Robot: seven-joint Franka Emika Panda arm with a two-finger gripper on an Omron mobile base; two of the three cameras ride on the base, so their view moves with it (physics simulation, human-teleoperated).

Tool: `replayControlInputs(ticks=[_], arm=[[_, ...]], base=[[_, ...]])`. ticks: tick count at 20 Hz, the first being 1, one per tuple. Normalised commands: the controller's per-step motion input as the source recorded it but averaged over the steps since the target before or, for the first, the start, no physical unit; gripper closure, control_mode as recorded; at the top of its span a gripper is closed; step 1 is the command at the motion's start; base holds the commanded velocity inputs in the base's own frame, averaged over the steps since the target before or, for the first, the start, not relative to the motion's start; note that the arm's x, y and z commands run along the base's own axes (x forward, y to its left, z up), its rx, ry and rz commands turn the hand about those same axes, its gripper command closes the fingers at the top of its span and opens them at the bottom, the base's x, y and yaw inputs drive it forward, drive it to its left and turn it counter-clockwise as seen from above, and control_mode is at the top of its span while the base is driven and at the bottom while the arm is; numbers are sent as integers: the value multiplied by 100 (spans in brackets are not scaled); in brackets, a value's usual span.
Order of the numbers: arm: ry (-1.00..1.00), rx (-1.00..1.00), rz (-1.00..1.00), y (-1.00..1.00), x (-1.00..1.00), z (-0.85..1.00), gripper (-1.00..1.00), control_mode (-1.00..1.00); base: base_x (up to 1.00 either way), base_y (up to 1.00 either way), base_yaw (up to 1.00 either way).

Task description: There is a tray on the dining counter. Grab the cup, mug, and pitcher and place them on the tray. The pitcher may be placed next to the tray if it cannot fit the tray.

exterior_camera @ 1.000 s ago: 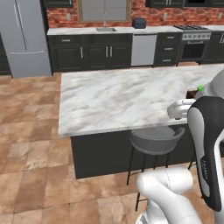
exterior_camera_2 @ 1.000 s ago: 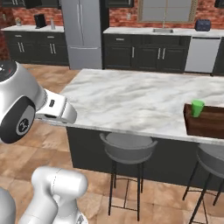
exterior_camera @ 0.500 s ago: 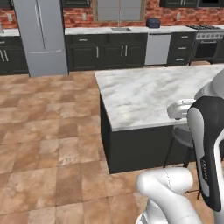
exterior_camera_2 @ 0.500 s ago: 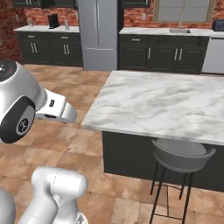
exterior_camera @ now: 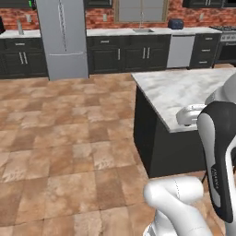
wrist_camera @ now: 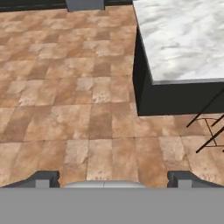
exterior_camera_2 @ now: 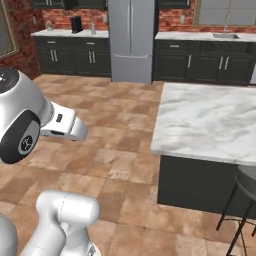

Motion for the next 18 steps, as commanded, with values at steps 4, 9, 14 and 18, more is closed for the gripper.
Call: replayControlInputs(ticks=[4, 9, 14, 18], arm=[[0, 0, 0, 0, 0, 0, -100, 100], [0, 0, 0, 0, 0, 0, -100, 100], [0, 0, 0, 0, 0, 0, -100, 100], [0, 0, 0, 0, 0, 0, -100, 100]], base=[[7, 100, -1], [57, 100, -5], [75, 100, -3], [93, 98, -3]])
